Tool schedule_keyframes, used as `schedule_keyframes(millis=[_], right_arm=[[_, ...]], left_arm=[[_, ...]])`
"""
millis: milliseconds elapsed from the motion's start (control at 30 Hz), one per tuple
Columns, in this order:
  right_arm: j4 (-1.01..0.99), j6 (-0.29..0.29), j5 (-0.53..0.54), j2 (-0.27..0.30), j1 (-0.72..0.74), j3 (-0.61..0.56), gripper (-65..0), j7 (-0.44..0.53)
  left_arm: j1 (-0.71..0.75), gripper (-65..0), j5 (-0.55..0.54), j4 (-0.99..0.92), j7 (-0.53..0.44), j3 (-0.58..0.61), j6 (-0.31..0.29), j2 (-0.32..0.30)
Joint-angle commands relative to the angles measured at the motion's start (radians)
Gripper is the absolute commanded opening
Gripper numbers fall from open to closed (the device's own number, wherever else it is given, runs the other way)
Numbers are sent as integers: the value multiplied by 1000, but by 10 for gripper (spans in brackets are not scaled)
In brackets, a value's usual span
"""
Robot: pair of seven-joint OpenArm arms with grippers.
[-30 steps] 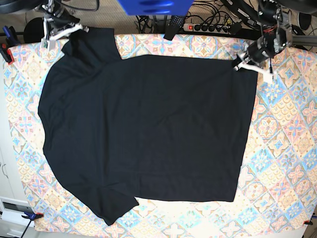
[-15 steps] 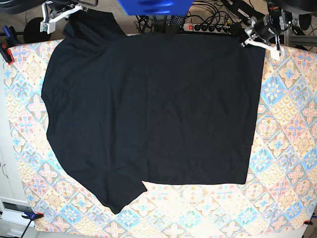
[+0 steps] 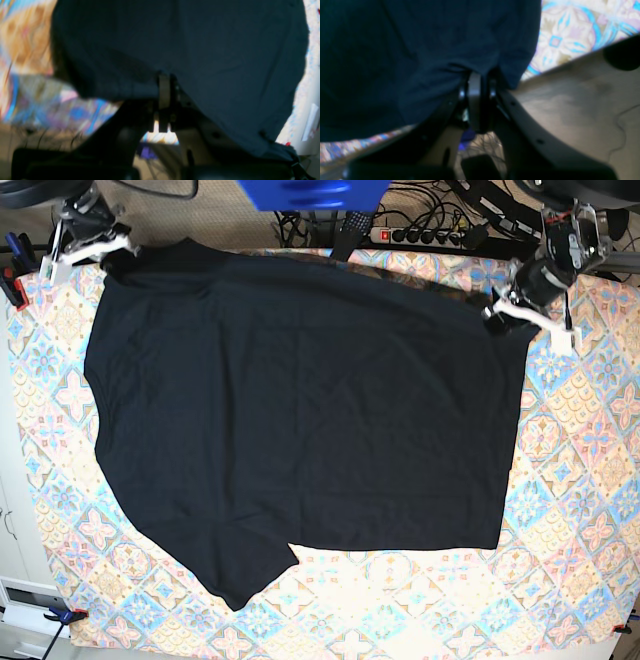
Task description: Fold the T-shirt properly
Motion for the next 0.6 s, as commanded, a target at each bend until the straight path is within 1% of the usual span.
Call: schedule_keyframes(millis=[0,133,300,433,533,567], right_arm=[[17,8,21,11,27,9,-634,29],[14,8,21,11,141,6,-633,26],[9,8,21,11,335,5,-633,-83],[-21,8,-50,11,432,-1,-632,-107],[-70,8,-81,11,507,-49,-632,-107],[-103,8,-84,11,529,-61,-632,-107]], left_arm=[[-17,-642,-11,16,-12,-6,-6,-11],[-108,-641,-2,-6,-17,-1,-6,-9],[-240,-640,53,-108,-17,3,-6,-8],[-356,-640,56,-269,-18,23,-7,3],[-432,-640,56,-358,-18,25,-7,9],[-458,-640,58,-389,-18,26,-7,20]])
